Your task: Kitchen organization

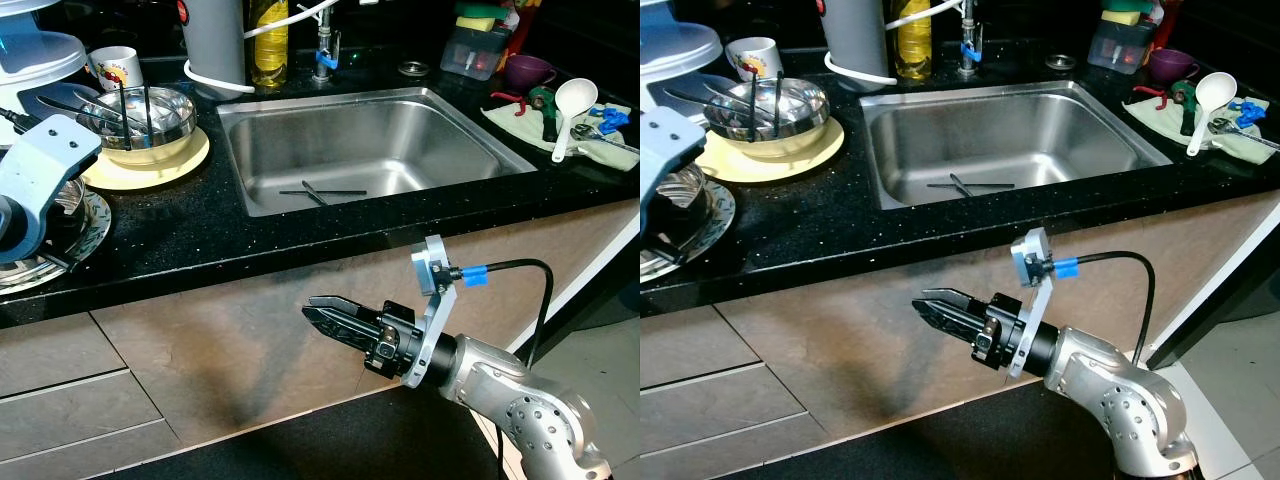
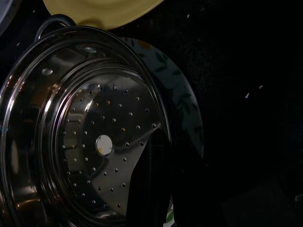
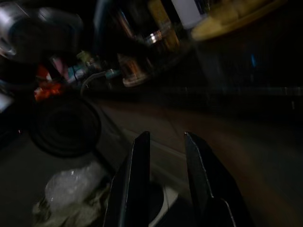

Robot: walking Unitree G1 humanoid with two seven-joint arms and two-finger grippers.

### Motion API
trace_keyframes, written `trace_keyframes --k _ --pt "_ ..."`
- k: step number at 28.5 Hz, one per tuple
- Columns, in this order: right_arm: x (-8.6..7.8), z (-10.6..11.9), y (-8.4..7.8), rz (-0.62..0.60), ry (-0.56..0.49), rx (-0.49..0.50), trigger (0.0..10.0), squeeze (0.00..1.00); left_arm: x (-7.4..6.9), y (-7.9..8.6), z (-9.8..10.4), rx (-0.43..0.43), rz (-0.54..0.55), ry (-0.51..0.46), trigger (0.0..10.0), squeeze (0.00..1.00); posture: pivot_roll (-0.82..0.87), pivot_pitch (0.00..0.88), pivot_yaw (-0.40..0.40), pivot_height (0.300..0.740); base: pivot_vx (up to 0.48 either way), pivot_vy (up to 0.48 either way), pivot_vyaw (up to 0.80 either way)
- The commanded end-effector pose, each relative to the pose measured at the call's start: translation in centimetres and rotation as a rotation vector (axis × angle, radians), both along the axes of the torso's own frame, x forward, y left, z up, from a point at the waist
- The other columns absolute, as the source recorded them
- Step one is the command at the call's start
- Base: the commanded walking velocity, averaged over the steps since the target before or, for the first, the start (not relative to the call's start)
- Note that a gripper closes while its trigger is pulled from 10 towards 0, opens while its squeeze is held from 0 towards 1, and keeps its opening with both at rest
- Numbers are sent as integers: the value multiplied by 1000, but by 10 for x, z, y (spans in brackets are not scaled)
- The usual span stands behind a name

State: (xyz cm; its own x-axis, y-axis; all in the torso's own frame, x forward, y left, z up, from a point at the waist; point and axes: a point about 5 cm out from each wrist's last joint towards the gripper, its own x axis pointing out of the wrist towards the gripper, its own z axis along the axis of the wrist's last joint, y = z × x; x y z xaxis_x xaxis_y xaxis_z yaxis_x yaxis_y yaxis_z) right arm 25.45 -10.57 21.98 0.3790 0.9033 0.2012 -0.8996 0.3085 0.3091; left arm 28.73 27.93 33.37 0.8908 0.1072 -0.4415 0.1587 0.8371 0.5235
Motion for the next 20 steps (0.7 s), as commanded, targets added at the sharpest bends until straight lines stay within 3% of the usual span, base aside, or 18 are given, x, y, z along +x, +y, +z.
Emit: trace_keyframes --k 1,4,9,14,17,20 --pt "-3 11 -1 9 -59 47 10000 0 -3 3 8 19 7 -16 0 0 -70 178 -36 740 0 0 0" --pt "-3 21 -2 -10 -125 91 10000 0 -4 0 19 30 -7 -54 0 0 -68 177 -35 740 0 0 0" --pt "7 44 -11 -166 -257 219 10000 0 -9 -8 43 23 -58 -129 0 0 -65 177 -35 740 0 0 0" --pt "8 48 -13 -168 -267 236 10000 0 -11 -12 48 6 -98 -141 0 0 -65 177 -34 740 0 0 0" --pt "7 46 -12 -159 -262 231 10000 0 -12 -21 56 -39 -169 -160 0 0 -65 177 -33 740 0 0 0" --pt "5 43 -11 -152 -255 241 10000 0 -20 -46 79 -214 -368 -225 0 0 -65 177 -33 740 0 0 0"
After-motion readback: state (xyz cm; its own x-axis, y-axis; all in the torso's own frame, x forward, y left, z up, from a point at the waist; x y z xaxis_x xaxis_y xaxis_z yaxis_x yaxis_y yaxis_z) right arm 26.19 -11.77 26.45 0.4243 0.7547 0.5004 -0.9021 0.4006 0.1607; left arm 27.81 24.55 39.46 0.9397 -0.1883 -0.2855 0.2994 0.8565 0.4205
